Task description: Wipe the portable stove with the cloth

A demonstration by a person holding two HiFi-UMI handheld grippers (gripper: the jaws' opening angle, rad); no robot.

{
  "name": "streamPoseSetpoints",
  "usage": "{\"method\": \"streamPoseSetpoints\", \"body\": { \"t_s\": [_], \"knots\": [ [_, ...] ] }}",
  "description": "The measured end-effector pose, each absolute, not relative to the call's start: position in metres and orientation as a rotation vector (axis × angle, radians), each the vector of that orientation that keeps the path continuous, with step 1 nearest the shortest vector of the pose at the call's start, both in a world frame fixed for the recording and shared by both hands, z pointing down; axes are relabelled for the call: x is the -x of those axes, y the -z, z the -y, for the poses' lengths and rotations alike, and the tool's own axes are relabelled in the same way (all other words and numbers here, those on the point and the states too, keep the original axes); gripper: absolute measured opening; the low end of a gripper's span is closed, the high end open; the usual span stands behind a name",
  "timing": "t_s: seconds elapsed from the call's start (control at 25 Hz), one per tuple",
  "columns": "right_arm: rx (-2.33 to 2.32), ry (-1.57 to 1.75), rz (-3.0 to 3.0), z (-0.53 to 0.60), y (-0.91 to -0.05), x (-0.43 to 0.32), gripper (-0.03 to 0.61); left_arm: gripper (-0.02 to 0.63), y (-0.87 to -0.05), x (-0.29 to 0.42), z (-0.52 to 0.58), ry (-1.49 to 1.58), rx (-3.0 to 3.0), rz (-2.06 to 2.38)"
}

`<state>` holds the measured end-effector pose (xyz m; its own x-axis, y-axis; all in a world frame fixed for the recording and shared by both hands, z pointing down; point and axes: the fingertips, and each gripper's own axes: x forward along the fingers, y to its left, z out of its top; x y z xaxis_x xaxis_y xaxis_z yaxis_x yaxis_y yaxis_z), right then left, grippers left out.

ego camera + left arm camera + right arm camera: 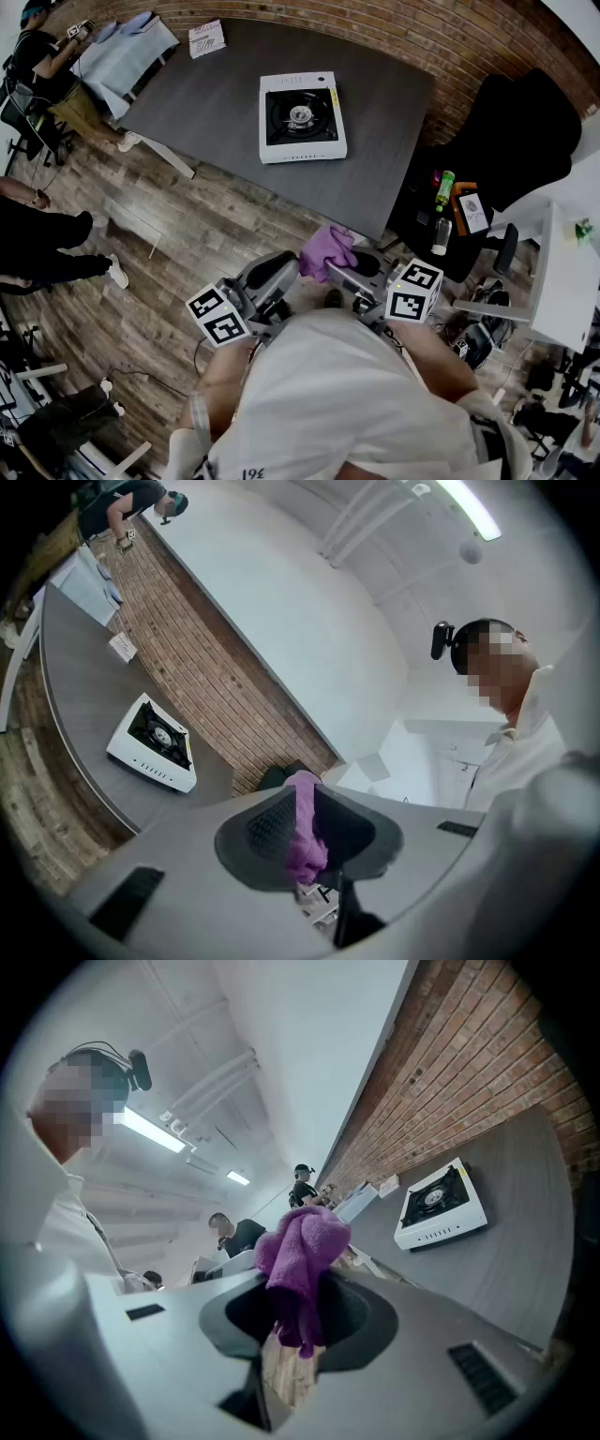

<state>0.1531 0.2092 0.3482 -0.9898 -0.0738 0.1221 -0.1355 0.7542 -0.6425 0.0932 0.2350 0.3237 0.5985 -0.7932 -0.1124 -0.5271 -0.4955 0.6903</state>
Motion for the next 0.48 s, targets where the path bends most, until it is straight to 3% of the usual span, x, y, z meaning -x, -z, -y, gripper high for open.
{"method": "streamPoseSetpoints", "body": {
  "t_s": [0.48],
  "knots": [
    [-0.119, -1.055, 2.837, -0.2018, -0.3556, -0.1578, 0.109, 0.067, -0.3308, -0.0991, -0.2293, 0.583, -2.193, 1.068]
  ]
}}
